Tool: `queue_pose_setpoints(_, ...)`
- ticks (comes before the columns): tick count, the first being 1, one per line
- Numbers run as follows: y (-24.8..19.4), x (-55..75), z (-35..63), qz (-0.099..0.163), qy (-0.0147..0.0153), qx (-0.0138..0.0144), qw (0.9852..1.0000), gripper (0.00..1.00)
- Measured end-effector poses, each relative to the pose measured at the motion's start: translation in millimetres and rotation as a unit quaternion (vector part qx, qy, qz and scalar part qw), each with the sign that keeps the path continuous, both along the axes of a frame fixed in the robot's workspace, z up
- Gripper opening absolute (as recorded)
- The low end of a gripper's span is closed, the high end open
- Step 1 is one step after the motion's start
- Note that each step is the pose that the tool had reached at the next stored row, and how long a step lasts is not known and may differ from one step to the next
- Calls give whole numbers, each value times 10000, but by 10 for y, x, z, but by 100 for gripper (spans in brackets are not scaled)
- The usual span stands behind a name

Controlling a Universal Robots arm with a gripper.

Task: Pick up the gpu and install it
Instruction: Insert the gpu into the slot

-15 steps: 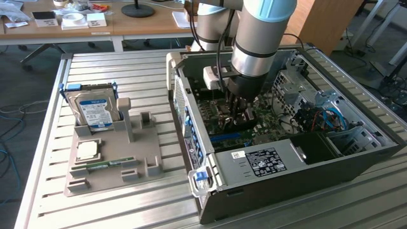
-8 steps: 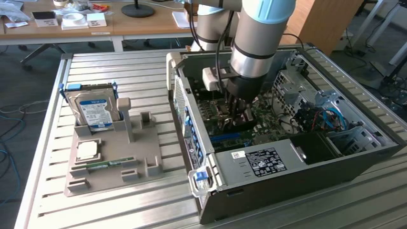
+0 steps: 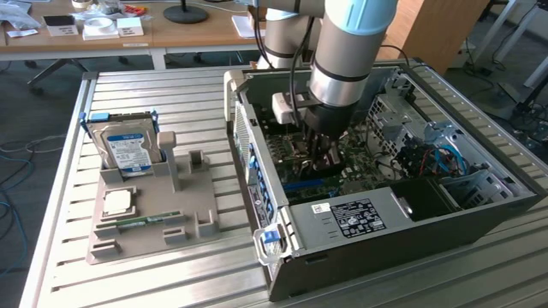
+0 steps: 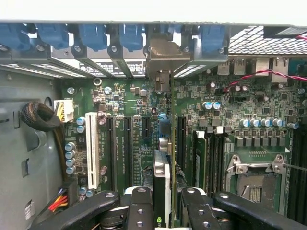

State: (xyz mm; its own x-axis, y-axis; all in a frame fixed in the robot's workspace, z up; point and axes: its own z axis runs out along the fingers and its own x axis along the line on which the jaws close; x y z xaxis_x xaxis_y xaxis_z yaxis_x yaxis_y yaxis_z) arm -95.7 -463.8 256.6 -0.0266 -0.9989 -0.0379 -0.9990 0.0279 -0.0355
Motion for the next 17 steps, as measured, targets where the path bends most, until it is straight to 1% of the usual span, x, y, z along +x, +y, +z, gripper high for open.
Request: queue_pose_setpoints(17, 0, -11, -72, -7, 1, -1, 10000, 27)
